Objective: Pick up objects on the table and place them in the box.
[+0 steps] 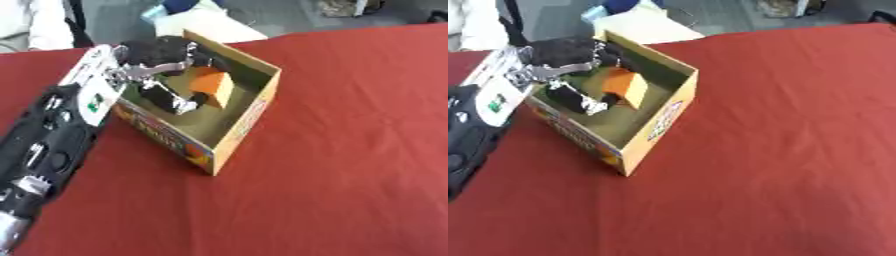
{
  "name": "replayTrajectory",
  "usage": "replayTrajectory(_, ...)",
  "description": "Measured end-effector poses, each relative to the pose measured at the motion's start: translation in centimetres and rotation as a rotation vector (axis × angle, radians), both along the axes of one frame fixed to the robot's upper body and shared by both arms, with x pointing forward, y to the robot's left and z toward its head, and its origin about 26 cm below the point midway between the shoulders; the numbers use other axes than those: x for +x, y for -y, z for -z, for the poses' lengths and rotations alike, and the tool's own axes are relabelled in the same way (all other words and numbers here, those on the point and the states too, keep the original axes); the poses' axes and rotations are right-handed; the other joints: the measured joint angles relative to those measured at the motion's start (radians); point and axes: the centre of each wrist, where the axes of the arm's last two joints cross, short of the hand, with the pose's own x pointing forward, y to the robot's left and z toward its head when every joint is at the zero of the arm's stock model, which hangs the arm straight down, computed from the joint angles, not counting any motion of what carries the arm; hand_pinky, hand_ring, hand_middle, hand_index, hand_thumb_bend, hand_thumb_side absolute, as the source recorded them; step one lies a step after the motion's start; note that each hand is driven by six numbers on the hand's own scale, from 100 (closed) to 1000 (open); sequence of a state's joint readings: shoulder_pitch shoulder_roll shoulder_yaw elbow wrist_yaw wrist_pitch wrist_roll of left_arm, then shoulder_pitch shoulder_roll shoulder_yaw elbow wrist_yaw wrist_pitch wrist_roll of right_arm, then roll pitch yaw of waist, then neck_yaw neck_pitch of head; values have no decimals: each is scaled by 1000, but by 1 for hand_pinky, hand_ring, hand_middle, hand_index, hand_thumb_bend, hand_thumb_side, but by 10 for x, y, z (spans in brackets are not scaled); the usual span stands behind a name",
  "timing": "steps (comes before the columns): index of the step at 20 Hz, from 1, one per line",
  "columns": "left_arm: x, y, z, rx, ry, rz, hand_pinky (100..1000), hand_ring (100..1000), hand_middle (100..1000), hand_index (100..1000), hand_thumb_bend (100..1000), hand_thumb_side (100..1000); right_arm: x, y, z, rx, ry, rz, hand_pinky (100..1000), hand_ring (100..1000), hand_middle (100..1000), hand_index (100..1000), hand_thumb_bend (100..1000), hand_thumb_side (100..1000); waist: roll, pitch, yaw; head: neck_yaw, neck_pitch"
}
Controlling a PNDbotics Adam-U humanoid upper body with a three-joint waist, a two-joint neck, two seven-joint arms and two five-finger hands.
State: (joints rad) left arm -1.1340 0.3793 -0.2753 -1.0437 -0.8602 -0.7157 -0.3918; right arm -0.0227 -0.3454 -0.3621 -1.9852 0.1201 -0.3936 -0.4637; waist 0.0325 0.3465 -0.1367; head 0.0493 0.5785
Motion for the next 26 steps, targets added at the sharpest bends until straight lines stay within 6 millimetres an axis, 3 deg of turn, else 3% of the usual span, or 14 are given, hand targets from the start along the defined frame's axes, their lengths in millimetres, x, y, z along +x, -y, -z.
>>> replayTrajectory(4, 0, 0, 2, 53, 22, -25, 932, 979, 903, 960, 100, 317, 0, 0, 0, 0, -2, 0, 634, 746, 495, 693, 100, 778, 0, -1, 0, -3, 0)
replayTrajectory(8, 2, -2, 7, 96, 28, -56, 957, 998, 929, 997, 100, 305, -1, 0, 1, 1, -4, 1, 635, 746, 495, 694, 100, 768, 0, -2, 0, -8, 3)
replayTrajectory(15, 3, -6, 11, 74, 13, -55, 968, 1000, 955, 1000, 100, 272, -1, 0, 1, 3, -6, 1, 635, 746, 495, 693, 100, 766, -1, -8, 2, -12, 11)
replayTrajectory(17, 3, -7, 11, 59, 5, -50, 981, 1000, 961, 1000, 100, 298, -1, 1, 1, 4, -6, 1, 636, 746, 495, 694, 100, 766, -2, -8, 3, -14, 15)
replayTrajectory(18, 4, -7, 12, 53, -1, -51, 976, 1000, 941, 1000, 100, 1000, -1, 1, 1, 4, -6, 1, 636, 746, 495, 694, 100, 765, -2, -8, 3, -15, 17)
replayTrajectory(19, 4, -8, 12, 48, -6, -51, 971, 1000, 933, 1000, 100, 1000, -1, 1, 1, 4, -6, 1, 636, 746, 495, 694, 100, 765, -2, -8, 5, -16, 17)
replayTrajectory(22, 3, -8, 11, 36, -7, -45, 958, 988, 916, 985, 100, 529, -1, 1, 1, 4, -6, 1, 636, 746, 495, 694, 100, 765, -2, -9, 7, -17, 18)
replayTrajectory(23, 3, -7, 11, 35, -3, -40, 955, 984, 910, 979, 100, 538, -1, 1, 1, 4, -6, 1, 636, 746, 495, 694, 100, 764, -2, -9, 7, -17, 18)
replayTrajectory(25, 3, -7, 12, 29, -10, -34, 944, 970, 891, 952, 100, 390, -1, 1, 2, 4, -6, 0, 637, 746, 496, 694, 100, 763, -3, -12, 8, -17, 18)
replayTrajectory(26, 2, -7, 13, 18, -15, -28, 933, 957, 873, 926, 100, 361, -1, 1, 2, 3, -6, -1, 637, 746, 496, 694, 100, 762, -3, -14, 8, -18, 19)
